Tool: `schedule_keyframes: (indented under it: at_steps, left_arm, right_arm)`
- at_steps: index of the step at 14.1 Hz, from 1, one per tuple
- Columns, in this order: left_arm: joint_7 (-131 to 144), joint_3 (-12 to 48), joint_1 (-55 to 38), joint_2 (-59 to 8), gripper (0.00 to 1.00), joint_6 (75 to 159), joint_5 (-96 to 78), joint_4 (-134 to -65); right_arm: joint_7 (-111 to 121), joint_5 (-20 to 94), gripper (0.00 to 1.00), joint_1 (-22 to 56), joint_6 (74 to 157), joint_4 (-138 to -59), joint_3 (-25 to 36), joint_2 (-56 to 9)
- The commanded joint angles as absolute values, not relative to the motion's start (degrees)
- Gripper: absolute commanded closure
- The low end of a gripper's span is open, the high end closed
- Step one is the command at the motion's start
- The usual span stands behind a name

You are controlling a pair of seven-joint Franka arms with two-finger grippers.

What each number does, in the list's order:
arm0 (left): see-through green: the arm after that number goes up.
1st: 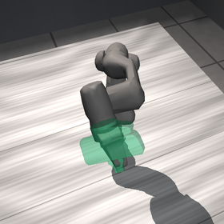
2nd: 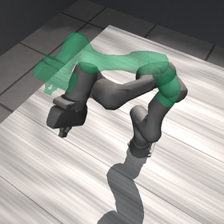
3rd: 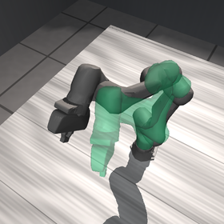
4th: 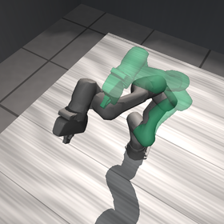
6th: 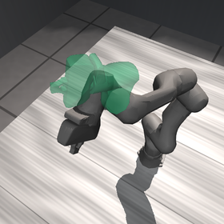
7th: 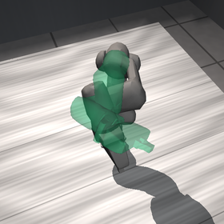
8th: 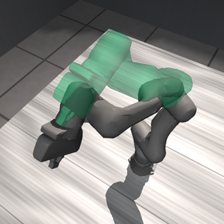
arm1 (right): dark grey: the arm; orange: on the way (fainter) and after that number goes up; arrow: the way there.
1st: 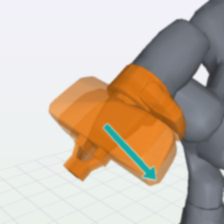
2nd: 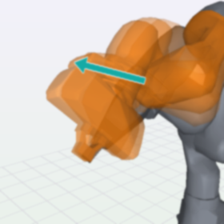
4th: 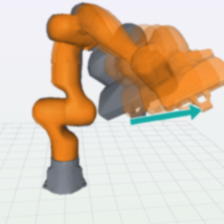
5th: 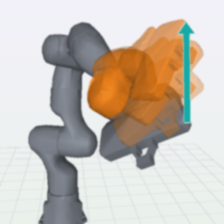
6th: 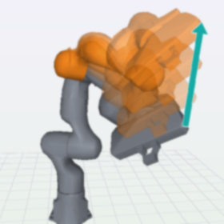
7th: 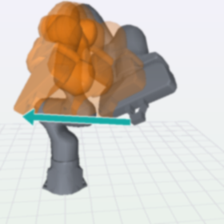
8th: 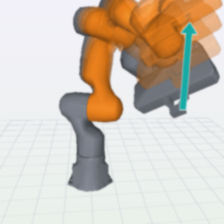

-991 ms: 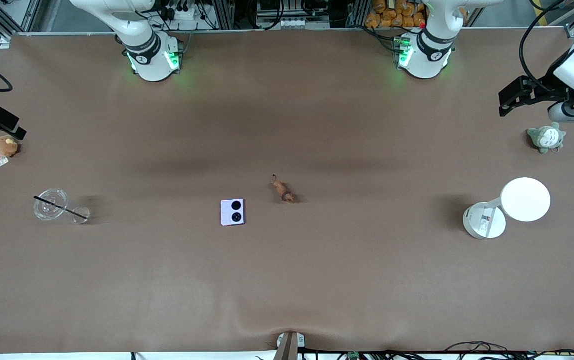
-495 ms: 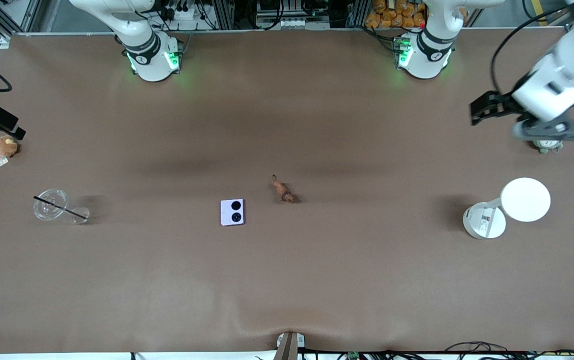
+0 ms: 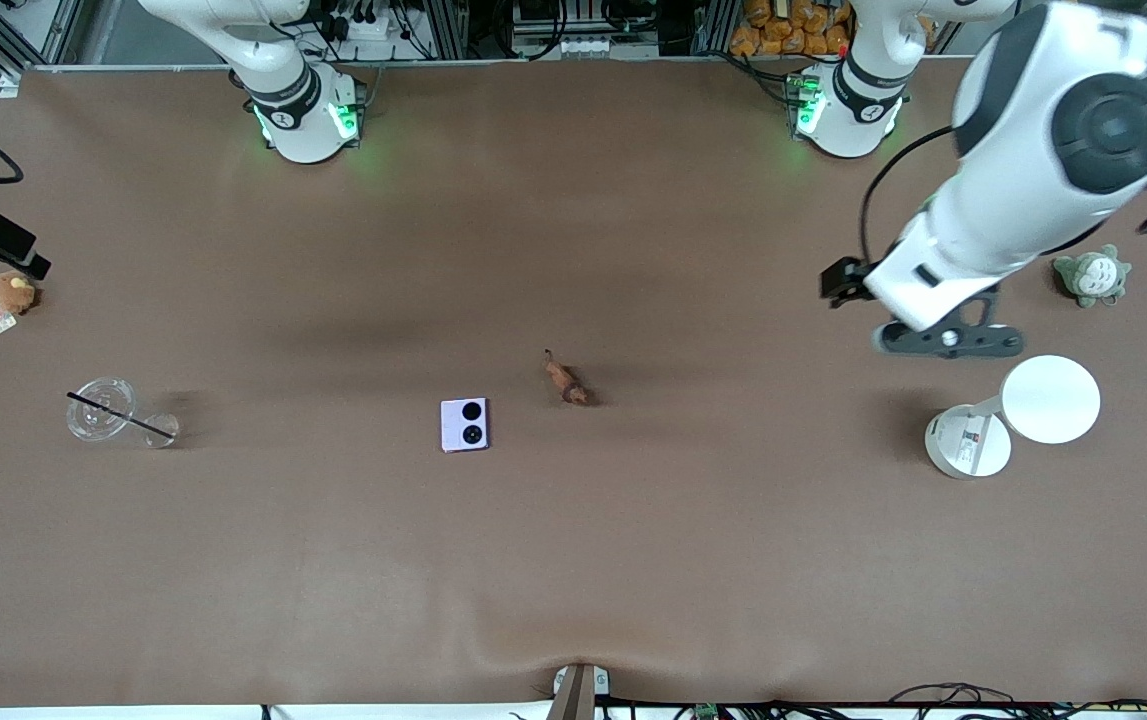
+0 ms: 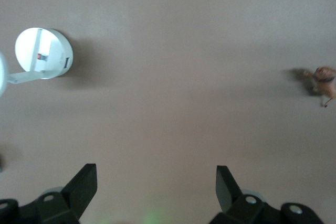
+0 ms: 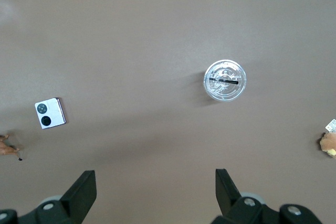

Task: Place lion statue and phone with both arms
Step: 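Reach the left gripper over the brown lion statue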

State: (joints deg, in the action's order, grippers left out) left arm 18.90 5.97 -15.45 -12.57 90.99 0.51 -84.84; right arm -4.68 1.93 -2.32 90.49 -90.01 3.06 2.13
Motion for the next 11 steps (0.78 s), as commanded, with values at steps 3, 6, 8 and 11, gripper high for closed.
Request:
schedule_keyframes:
  at_steps: [3,6,8,11]
  left_arm:
    - [27.67,5.71,-20.21,-16.08,0.00,92.63,0.62,-81.57]
    - [32.59,5.54,-23.02,-18.10,0.00,94.30,0.70,-81.21]
    - [35.84,5.54,-24.95,-19.50,0.00,95.36,0.79,-81.21]
    - [43.30,5.54,-28.29,-21.88,0.00,98.43,0.79,-81.21]
  right_arm:
    - [-5.36,1.58,0.00,-3.52,90.26,-89.21,2.20,1.93]
    - [-5.36,1.58,0.00,-3.43,90.35,-89.21,2.20,1.93]
    - [-5.36,1.58,0.00,-3.43,90.35,-89.21,2.20,1.93]
    - [-5.36,1.58,0.00,-3.43,90.35,-89.21,2.20,1.93]
